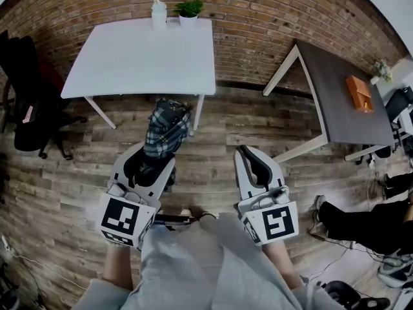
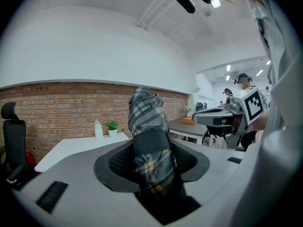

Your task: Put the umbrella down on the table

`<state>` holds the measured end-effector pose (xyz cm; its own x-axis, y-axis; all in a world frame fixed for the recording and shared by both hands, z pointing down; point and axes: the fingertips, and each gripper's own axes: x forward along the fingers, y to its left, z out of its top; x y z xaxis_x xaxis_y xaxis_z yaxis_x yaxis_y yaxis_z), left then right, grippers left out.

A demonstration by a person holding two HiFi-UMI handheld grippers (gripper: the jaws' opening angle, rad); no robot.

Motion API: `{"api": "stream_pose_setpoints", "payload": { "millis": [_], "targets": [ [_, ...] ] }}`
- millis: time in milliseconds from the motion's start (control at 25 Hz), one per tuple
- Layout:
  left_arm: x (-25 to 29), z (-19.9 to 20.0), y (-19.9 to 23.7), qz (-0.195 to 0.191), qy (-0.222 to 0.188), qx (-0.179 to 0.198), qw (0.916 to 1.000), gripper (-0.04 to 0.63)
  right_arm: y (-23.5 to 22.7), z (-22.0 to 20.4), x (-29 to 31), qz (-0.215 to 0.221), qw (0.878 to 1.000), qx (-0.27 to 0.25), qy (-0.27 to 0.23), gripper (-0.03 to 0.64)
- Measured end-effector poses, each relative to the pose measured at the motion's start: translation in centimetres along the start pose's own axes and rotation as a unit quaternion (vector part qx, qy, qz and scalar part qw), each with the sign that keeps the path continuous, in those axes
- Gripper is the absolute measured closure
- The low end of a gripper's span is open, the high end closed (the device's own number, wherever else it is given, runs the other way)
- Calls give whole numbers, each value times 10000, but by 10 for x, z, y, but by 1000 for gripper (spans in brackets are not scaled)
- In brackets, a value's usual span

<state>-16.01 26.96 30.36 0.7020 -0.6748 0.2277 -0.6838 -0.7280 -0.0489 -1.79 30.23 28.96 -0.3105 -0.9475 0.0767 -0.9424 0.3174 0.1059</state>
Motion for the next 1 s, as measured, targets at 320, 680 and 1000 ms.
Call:
{"api": "stream_pose_setpoints", "payload": {
  "millis": [320, 680, 1000],
  "targets": [
    [-3, -4, 9, -77, -22, 108, 9999, 367, 16, -3, 5, -44, 10000, -7, -4, 560],
    [5, -4, 16, -19, -158, -41, 9999, 367, 8, -14, 12, -117, 9999, -63, 67, 560],
    [37, -8, 43, 200, -247, -87, 9995, 367, -12, -24, 61, 123, 9999, -105, -61, 560]
  ]
}}
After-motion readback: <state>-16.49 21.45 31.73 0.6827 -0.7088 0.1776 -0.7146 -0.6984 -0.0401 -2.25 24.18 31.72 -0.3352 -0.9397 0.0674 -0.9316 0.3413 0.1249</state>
